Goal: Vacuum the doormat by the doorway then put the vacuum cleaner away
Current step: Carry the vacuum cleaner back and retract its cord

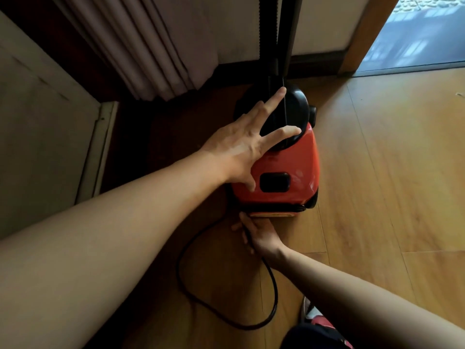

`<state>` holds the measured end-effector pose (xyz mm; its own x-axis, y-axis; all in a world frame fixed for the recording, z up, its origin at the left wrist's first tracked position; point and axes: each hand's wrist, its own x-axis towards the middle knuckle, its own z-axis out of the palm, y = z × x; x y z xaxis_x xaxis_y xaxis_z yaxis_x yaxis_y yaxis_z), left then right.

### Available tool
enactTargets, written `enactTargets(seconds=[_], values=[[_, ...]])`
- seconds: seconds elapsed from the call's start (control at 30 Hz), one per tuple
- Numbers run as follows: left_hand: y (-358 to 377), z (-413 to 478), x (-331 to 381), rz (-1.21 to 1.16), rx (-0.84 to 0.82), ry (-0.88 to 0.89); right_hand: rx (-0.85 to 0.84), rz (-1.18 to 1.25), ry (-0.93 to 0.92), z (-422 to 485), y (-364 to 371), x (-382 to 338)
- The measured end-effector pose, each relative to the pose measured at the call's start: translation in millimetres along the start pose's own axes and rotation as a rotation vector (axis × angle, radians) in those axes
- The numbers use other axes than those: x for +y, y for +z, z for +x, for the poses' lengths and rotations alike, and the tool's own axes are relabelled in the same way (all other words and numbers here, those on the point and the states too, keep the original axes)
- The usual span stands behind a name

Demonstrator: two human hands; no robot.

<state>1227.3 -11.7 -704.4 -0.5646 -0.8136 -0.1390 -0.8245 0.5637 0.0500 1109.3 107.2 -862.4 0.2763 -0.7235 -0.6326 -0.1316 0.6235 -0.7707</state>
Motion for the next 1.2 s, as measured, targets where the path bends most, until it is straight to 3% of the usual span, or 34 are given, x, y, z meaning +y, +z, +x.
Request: enactTargets(seconds=[0.23,0.5,0.73,0.87,1.07,1.2], values=[[-2.8,-0.7,2.8,-0.002,0.000,0.008,0.100,-0.047,-0.049,-5.7,-49.6,14.7],[-6.4,-1.1,6.5,0.011,-0.012,-0.007,0.334,0.026,0.062,-17.6,-115.7,13.2],[-7.4,-1.6,6.5,0.018,-0.025,-0.018,0.247,0.548,0.125,-43.0,-111.1,-12.7],[-5.7,-1.1,6.6,0.019,-0.019,-0.017,0.235,0.650,0.055,-71.8,-93.9,-30.1],[-2.5,-0.9,3.3,0.050,0.006,0.005,0.287,0.340,-0.222,-89.7,-43.8,-60.7],[-0.1,-0.1,1.7,0.036,0.010,0.002,0.213,0.137,-0.313,-85.3,-8.3,-57.9]])
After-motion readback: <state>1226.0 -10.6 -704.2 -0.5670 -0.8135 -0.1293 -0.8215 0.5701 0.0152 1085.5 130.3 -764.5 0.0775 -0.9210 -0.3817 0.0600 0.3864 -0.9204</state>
